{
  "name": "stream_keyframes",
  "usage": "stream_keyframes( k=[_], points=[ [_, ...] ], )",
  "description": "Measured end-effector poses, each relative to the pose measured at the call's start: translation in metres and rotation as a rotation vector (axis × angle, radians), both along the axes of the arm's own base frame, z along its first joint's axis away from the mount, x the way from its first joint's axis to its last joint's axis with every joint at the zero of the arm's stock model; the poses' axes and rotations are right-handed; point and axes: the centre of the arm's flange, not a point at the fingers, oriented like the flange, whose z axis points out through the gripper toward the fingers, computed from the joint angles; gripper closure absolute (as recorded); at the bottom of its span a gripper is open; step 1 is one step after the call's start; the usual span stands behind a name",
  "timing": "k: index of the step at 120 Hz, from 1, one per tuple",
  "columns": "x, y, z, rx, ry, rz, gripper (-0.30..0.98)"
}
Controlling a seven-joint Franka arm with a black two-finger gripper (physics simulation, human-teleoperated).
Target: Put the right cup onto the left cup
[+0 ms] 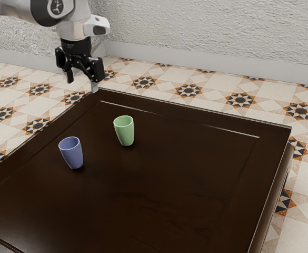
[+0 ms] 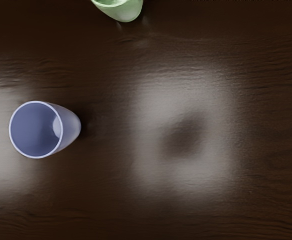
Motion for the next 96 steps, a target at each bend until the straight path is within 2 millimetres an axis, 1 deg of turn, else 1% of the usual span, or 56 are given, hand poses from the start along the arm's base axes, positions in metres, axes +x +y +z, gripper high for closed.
stream_keyframes(
  k=[5,10,15,19,24,29,37,51,65,69,82,96],
  points=[
    [0.002,0.001,-0.001,0.001,-0.003,-0.002,0.00],
    [0.008,0.006,-0.008,0.002,-0.004,0.002,0.00],
    [0.020,0.016,-0.017,0.000,-0.006,0.014,0.00],
    [0.031,0.028,-0.026,-0.002,-0.004,0.031,0.00],
    [0.045,0.045,-0.039,-0.006,0.000,0.055,0.00],
    [0.057,0.055,-0.055,-0.009,0.008,0.066,0.00],
    [0.073,0.062,-0.080,-0.014,0.021,0.069,0.00],
    [0.097,0.066,-0.128,-0.025,0.039,0.062,0.00],
    [0.123,0.061,-0.154,-0.042,0.021,0.040,0.00],
    [0.128,0.054,-0.157,-0.049,0.012,0.026,0.00],
    [0.139,0.024,-0.172,-0.079,0.003,-0.028,0.00],
    [0.148,0.009,-0.189,-0.097,-0.002,-0.054,0.00]
  ],
)
